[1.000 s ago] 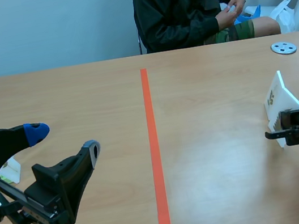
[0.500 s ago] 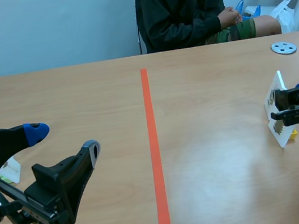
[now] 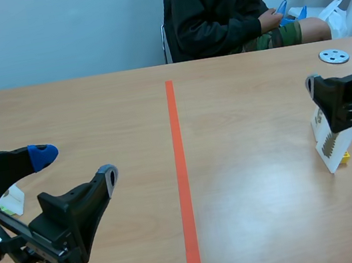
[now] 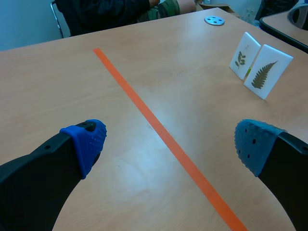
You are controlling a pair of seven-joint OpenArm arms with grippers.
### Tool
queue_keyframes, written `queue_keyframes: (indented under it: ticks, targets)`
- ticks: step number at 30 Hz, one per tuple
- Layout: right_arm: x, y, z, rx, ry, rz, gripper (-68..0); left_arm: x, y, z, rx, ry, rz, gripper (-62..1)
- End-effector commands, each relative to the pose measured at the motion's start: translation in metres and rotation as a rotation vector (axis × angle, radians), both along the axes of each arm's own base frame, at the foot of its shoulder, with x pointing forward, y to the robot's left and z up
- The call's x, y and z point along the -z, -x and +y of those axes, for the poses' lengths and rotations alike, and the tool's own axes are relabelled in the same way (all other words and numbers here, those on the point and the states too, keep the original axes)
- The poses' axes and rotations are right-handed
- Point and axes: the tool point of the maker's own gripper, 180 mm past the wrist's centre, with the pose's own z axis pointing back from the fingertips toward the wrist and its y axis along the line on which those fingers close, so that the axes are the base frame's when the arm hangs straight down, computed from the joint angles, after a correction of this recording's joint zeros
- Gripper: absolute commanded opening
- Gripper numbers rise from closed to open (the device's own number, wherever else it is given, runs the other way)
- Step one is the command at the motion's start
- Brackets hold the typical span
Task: Sort the leaf by its shape. The table is split by an orange tape line. A compound leaf with several leaflets goes to the left side, a simple leaf with one blade goes to the right side. Return to the home posture when a red brick is placed on the table.
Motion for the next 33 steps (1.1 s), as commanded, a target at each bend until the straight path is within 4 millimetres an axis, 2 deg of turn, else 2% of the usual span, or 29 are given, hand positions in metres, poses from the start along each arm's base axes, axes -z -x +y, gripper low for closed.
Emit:
queue_keyframes:
  ticks: [1,5,13,17,25,33]
  targets:
    - [-0.009,0.002,0.003,-0.032,0.003,-0.012,0.4,-0.007,-0.002,0.001,-0.005,0.014,-0.025,-3.7]
    - [-0.007,0.017,0.019,-0.09,-0.014,0.036,0.4,-0.007,-0.002,0.001,-0.005,0.014,-0.024,-3.7]
    - [-0.018,0.035,0.042,-0.15,0.0,0.047,0.4,-0.006,-0.002,0.001,-0.005,0.012,-0.021,-3.7]
    - [-0.01,0.042,0.055,-0.181,-0.018,0.084,0.4,-0.006,-0.002,0.0,-0.001,0.012,-0.02,-3.7]
    - [0.004,0.052,0.098,-0.287,-0.072,0.131,0.4,-0.006,-0.002,0.001,-0.001,0.01,-0.017,-3.7]
    - [0.007,0.055,0.104,-0.305,-0.066,0.141,0.4,-0.005,-0.002,0.001,-0.001,0.009,-0.015,-3.7]
